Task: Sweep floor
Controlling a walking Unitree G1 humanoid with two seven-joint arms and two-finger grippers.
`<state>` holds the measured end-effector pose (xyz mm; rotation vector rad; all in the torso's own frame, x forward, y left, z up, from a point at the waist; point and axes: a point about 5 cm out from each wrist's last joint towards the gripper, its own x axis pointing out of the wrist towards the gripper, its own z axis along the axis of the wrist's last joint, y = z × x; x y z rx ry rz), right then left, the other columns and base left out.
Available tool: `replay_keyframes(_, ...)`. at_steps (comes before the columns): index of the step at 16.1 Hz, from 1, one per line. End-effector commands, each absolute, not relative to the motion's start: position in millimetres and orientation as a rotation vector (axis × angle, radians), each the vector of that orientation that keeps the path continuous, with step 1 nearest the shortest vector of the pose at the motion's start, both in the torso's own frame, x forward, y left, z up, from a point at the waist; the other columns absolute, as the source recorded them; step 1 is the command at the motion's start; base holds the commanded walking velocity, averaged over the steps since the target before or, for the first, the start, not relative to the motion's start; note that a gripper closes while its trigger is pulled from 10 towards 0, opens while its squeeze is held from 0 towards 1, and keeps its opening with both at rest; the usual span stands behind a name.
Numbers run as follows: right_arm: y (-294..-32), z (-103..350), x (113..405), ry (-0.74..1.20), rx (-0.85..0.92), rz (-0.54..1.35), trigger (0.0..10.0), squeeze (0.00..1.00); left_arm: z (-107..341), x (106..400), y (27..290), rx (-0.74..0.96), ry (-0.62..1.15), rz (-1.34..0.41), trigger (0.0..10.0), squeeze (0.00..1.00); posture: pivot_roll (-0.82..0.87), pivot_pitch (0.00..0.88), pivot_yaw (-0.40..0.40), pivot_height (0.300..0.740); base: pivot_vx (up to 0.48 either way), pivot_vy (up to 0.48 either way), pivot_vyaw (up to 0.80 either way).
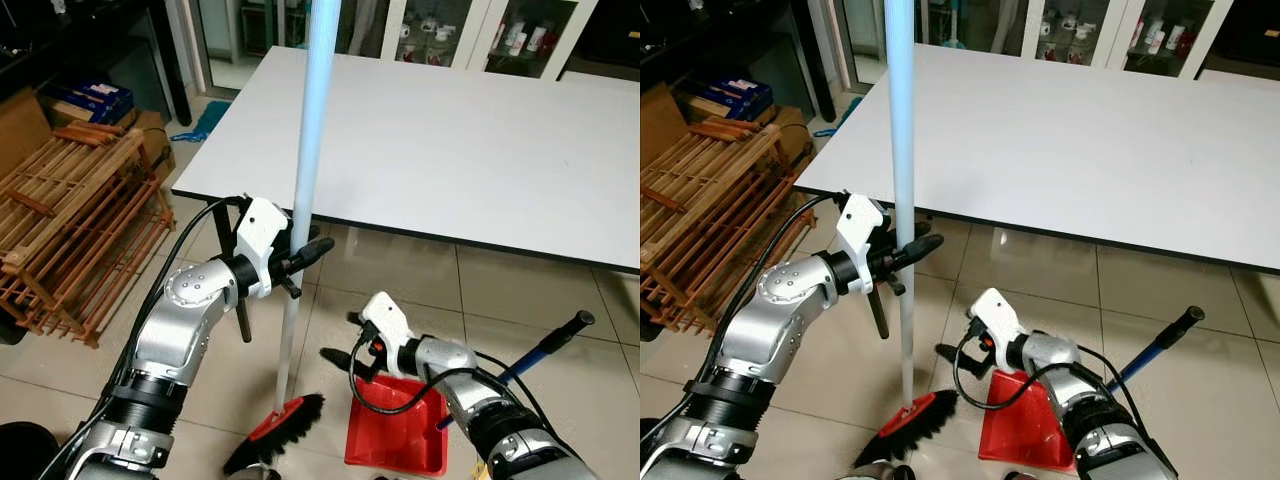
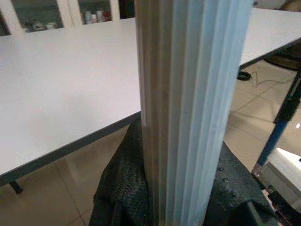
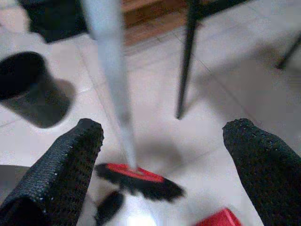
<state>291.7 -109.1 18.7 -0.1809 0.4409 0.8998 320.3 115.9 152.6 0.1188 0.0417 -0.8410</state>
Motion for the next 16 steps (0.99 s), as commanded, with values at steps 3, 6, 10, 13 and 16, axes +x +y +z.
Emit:
replay_keyframes(3, -121.6, 23.3, 303.7, 0.414, -0.231, 0.748, 10.0, 0.0, 162.2, 330.8, 120.1, 0.11, -0.005, -0.746, 10.0, 0.0, 0.07, 0.053, -0.017, 0.74, 0.0, 0.0, 0.0)
replay_keyframes(6, -132.3, 31.0, 315.4, 0.368, -0.203, 0.576, 10.0, 0.0, 160.3, 342.8, 128.8, 0.111, -0.016, -0.573, 10.0, 0.0, 0.07, 0.053, -0.01, 0.74, 0.0, 0.0, 0.0)
replay_keyframes(10, -140.0, 35.5, 321.2, 0.333, -0.158, 0.454, 10.0, 0.0, 152.7, 349.4, 135.7, 0.178, -0.014, -0.425, 10.0, 0.0, 0.06, 0.054, 0.0, 0.74, 0.0, 0.0, 0.0)
replay_keyframes(13, -148.0, 38.9, 325.7, 0.3, -0.094, 0.309, 10.0, 0.0, 144.8, 352.3, 130.8, 0.199, -0.016, -0.364, 10.0, 0.0, 0.06, 0.05, 0.014, 0.74, 0.0, 0.0, 0.0)
replay_keyframes(16, -152.4, 40.8, 327.3, 0.275, -0.058, 0.227, 10.0, 0.0, 130.9, 352.1, 123.9, 0.146, 0.004, -0.299, 10.0, 0.0, 0.05, 0.046, 0.021, 0.74, 0.0, 0.0, 0.0)
